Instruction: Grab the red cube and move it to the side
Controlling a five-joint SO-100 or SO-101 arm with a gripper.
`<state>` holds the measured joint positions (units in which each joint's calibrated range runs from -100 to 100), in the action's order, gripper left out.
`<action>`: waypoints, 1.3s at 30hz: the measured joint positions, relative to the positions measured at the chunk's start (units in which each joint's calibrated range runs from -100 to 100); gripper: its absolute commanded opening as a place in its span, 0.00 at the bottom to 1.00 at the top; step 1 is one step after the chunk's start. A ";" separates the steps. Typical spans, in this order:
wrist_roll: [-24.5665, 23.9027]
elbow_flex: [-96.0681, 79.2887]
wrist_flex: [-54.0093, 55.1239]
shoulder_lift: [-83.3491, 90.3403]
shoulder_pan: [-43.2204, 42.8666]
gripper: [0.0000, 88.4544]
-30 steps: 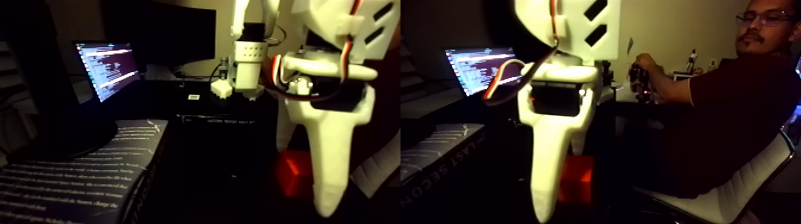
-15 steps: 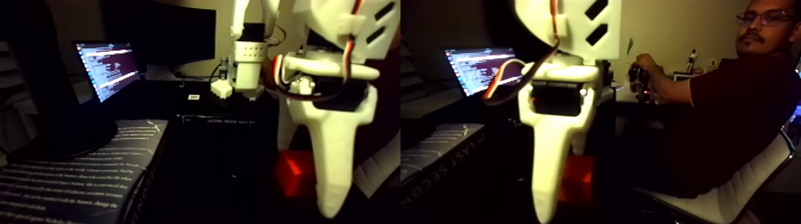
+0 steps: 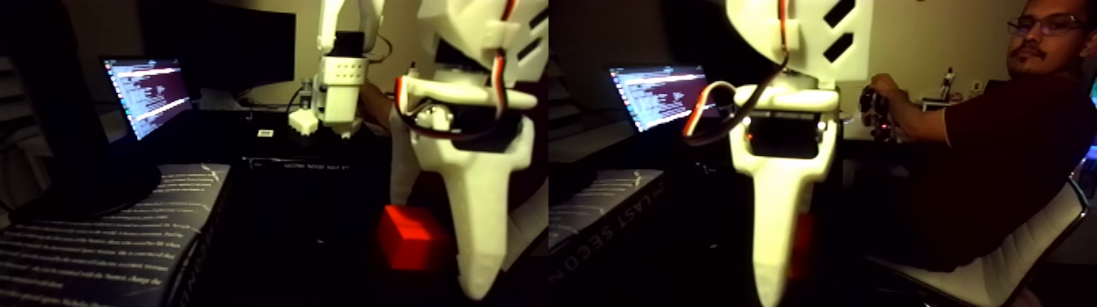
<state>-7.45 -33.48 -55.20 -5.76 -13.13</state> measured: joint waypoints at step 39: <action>0.00 0.00 0.00 0.00 1.39 0.01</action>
<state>-7.45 -33.48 -55.20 -5.76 -11.74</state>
